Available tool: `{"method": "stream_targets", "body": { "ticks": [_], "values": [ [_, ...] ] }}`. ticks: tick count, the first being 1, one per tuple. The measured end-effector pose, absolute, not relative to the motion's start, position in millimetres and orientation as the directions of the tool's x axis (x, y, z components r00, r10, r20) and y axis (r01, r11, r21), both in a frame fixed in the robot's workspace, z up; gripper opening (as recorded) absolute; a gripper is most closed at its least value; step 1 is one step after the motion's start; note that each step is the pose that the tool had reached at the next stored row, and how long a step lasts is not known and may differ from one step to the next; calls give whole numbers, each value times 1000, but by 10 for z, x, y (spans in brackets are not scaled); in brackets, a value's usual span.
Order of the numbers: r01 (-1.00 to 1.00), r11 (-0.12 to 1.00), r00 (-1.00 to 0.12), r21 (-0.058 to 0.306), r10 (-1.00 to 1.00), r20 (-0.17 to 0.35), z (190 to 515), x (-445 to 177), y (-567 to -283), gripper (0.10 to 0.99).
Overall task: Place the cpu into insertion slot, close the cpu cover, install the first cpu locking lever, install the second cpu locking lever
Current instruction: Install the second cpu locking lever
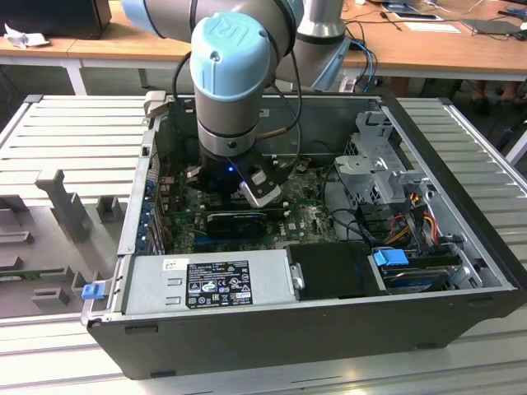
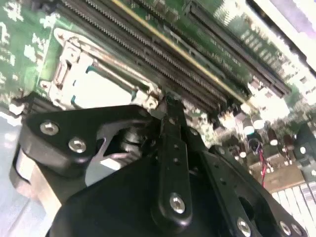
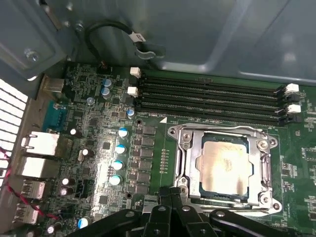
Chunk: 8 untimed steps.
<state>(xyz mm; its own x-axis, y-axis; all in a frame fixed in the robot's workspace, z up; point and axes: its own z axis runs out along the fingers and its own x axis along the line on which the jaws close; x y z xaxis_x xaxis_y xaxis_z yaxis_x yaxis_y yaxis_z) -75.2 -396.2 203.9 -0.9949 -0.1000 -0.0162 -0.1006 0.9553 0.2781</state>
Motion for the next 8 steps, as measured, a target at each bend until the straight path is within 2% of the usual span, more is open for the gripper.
{"method": "stream_targets", "body": {
  "ticks": [8],
  "values": [
    [-100, 955, -995, 278, -100, -16, 2245, -753, -3960, 106]
  ]
}}
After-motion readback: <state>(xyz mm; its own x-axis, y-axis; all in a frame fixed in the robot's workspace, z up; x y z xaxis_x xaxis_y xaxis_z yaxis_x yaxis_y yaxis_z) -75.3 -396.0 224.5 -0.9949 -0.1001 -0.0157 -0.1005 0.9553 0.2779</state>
